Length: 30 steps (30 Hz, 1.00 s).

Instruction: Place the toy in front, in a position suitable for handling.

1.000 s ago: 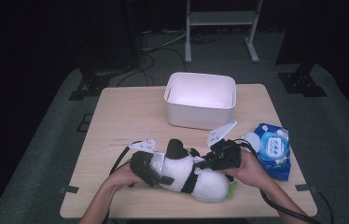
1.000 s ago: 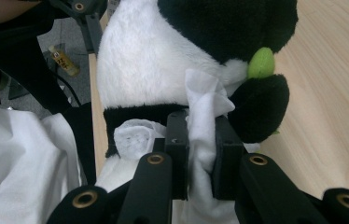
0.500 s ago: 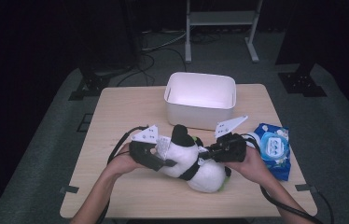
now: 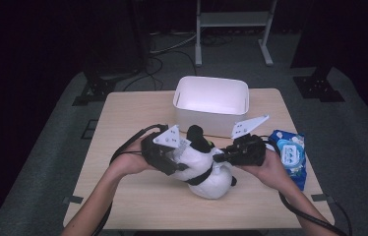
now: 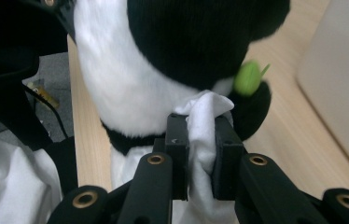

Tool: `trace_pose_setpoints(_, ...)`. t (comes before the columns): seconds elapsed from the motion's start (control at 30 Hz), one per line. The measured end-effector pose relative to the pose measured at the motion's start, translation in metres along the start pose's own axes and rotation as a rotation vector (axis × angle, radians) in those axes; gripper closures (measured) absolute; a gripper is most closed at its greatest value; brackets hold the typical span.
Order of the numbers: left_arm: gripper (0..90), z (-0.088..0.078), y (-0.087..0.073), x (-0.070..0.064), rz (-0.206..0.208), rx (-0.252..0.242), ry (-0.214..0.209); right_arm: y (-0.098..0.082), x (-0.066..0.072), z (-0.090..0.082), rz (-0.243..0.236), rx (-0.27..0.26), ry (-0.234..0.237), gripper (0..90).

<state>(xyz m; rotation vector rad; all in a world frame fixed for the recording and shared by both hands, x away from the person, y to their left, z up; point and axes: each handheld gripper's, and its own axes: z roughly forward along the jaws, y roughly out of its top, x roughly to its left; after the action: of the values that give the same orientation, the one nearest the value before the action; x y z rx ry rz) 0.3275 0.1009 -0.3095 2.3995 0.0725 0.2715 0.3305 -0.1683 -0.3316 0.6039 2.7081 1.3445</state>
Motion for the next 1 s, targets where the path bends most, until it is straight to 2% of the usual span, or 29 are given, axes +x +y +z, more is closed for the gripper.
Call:
trace_pose_setpoints(0.2,31.8,-0.007,0.012,0.001,0.01,0.015,0.013,0.015,0.004,-0.014,-0.026,-0.016,-0.028,79.3)
trace_pose_setpoints(0.37,31.4,-0.003,0.018,-0.002,0.036,0.071,0.004,0.03,0.007,-0.024,-0.038,-0.064,-0.015,79.3)
trace_pose_setpoints(0.5,31.2,0.003,0.022,-0.002,0.045,0.087,-0.006,0.044,0.013,-0.02,-0.069,-0.059,-0.013,79.2)
trace_pose_setpoints(0.57,31.0,0.006,0.024,-0.002,0.042,0.079,-0.013,0.05,0.014,-0.02,-0.083,-0.07,-0.002,79.2)
trace_pose_setpoints(0.67,30.6,0.01,0.028,-0.003,0.051,0.077,-0.022,0.057,0.015,-0.019,-0.081,-0.073,0.009,79.3)
trace_pose_setpoints(0.73,30.2,0.013,0.03,-0.004,0.052,0.08,-0.025,0.057,0.015,-0.018,-0.087,-0.072,0.017,79.2)
trace_pose_setpoints(0.8,29.1,0.015,0.03,-0.005,0.054,0.084,-0.03,0.054,0.015,-0.016,-0.088,-0.051,0.013,79.3)
trace_pose_setpoints(0.93,26.1,0.021,0.03,-0.007,0.045,0.062,-0.039,0.044,0.013,-0.016,-0.079,-0.031,0.006,79.4)
trace_pose_setpoints(1.0,21.9,0.023,0.031,-0.008,0.035,0.05,-0.037,0.041,0.013,-0.018,-0.072,-0.024,0.003,79.4)
